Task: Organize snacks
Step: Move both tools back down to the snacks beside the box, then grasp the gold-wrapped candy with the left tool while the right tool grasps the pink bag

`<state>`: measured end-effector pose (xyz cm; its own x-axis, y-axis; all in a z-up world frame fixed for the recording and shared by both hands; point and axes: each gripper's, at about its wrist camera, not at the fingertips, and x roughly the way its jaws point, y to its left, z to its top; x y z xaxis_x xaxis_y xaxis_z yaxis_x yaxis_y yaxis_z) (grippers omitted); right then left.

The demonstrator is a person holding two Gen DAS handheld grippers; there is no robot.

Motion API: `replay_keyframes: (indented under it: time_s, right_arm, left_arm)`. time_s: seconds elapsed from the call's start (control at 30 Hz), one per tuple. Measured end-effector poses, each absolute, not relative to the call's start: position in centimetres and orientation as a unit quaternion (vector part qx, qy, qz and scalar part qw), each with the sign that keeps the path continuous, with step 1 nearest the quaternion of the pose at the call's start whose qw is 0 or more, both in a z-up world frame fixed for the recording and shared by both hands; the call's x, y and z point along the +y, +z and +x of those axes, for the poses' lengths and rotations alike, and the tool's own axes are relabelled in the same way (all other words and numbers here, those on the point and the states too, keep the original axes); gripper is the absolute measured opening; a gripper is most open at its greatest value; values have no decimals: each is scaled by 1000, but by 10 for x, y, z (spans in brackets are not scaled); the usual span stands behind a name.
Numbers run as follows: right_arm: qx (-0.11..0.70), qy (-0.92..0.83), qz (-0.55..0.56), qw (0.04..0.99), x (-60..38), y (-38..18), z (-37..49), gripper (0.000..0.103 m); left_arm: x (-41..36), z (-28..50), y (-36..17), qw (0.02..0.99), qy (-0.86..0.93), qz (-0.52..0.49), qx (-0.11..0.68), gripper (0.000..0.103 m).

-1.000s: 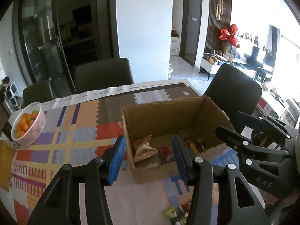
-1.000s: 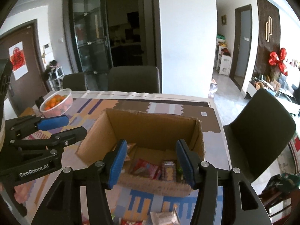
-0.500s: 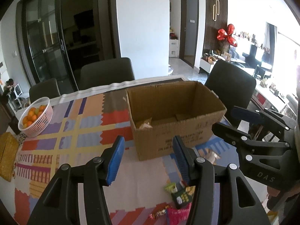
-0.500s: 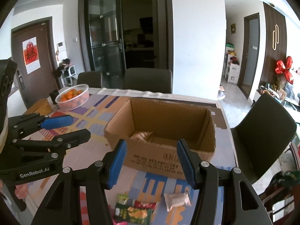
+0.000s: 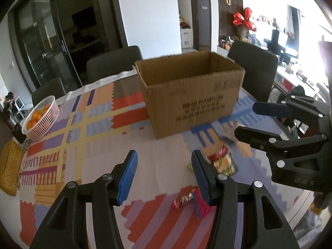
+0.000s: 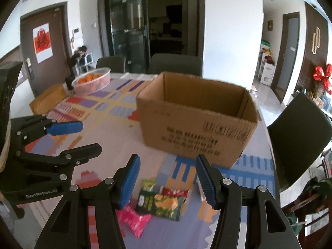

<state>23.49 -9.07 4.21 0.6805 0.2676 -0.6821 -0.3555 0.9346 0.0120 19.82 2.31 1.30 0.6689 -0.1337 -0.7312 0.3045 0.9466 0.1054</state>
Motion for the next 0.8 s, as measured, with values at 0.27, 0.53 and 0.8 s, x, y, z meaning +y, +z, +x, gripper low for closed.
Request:
replay_keyframes:
  time_s: [0.27, 0.53, 0.8]
  right_arm:
    - [405, 208, -107, 884, -70, 15, 213, 56]
    - [447, 238, -156, 848, -50, -12, 203, 56]
    - [490, 268, -176, 811, -38, -39, 204, 56]
  left_arm:
    - [30, 181, -18, 886, -137, 141, 421, 53]
    - [32, 178, -43, 857, -179, 164, 455, 53]
    - [33, 192, -71, 823, -217, 174, 495, 53]
